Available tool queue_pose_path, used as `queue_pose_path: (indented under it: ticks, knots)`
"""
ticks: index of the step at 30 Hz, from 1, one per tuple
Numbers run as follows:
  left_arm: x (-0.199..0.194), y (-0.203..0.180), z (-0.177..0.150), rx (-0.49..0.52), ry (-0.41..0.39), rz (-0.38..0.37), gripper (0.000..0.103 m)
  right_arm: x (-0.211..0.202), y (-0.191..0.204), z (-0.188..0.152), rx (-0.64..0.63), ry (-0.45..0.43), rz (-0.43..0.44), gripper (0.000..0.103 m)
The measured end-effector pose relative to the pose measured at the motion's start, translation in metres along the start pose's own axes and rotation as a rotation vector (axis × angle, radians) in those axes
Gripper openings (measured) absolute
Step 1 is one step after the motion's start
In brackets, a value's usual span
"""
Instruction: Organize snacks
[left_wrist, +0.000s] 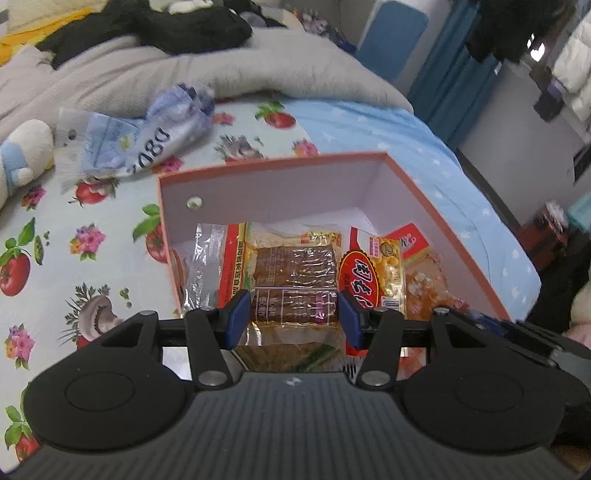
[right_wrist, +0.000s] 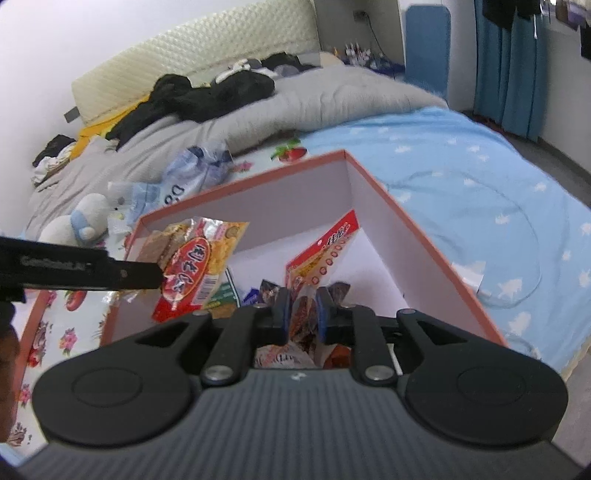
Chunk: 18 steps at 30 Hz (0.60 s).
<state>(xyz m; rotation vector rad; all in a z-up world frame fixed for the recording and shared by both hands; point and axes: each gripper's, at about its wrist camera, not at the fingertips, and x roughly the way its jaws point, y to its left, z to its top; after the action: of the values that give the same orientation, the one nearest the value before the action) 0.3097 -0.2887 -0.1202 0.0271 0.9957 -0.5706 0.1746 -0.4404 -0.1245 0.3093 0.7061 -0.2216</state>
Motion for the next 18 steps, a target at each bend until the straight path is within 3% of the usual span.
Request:
queue_pose_path:
  ticks: [4,18]
  knots:
    - [-0.011,-0.001,-0.003,0.01,-0.016,0.013,0.064,-0.01,0.003,-0.003,0.01,-0.01,-0.008,0.042]
    - [-0.134,-0.013,-0.035,0.071,-0.184,0.024,0.067,-0.105,0.029,-0.008,0.017,-0.157,0.026,0.043]
